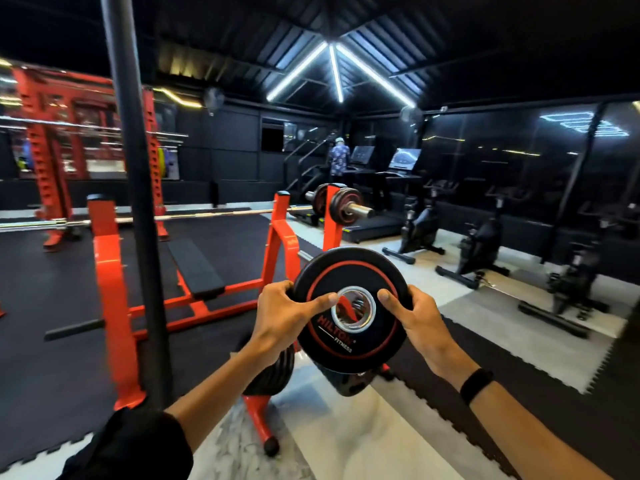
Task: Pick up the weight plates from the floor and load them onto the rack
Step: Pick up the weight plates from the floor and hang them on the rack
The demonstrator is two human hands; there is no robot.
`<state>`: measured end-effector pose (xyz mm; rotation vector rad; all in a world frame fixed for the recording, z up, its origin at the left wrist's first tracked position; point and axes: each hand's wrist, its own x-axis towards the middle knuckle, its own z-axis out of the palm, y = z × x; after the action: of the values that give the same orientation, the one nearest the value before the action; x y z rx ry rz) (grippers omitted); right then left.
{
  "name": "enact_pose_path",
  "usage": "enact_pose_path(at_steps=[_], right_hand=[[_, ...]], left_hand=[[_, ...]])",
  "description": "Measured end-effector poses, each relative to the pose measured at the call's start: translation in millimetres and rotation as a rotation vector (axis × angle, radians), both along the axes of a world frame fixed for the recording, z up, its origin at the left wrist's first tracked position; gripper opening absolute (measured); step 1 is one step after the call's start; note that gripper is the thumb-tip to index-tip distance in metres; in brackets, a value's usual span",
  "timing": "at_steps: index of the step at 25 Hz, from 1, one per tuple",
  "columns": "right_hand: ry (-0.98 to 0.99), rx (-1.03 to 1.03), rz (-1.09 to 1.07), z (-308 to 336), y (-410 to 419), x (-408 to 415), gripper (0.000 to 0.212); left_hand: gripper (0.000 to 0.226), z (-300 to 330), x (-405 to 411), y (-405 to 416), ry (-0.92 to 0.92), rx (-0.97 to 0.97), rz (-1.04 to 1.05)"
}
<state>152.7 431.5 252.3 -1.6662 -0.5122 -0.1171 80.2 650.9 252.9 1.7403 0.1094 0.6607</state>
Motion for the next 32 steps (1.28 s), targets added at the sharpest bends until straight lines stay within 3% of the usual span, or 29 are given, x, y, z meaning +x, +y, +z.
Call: enact_pose_path(at_steps=[3, 8, 16, 22, 27, 32], right_hand=[[-0.016, 0.020, -0.022, 5, -61, 28, 0.045], [-0.039, 0.018, -0.057, 20, -158, 82, 0.044], [-0.026, 0.032, -0.094, 19, -255, 192, 0.040], [-0.045, 0.054, -0.171, 2, -309, 356, 0.041], [-0.030, 0.077, -0.248, 19, -350, 491, 0.048], [-0.022, 0.101, -0.294, 19, -389, 605, 0.043]], left_hand=[[0.034, 12, 31, -62, -0.029, 0.018, -0.020], [0.046, 17, 105, -152, -0.068, 0.000, -0.083], [0.040, 22, 230, -242, -0.115, 0.049, -0.146], [0.052, -3, 413, -296, -0.125, 0.054, -0.201], [0.056, 19, 563, -336, -0.125, 0.033, -0.282], [0.056, 27, 690, -374, -0.107, 0.059, -0.354]])
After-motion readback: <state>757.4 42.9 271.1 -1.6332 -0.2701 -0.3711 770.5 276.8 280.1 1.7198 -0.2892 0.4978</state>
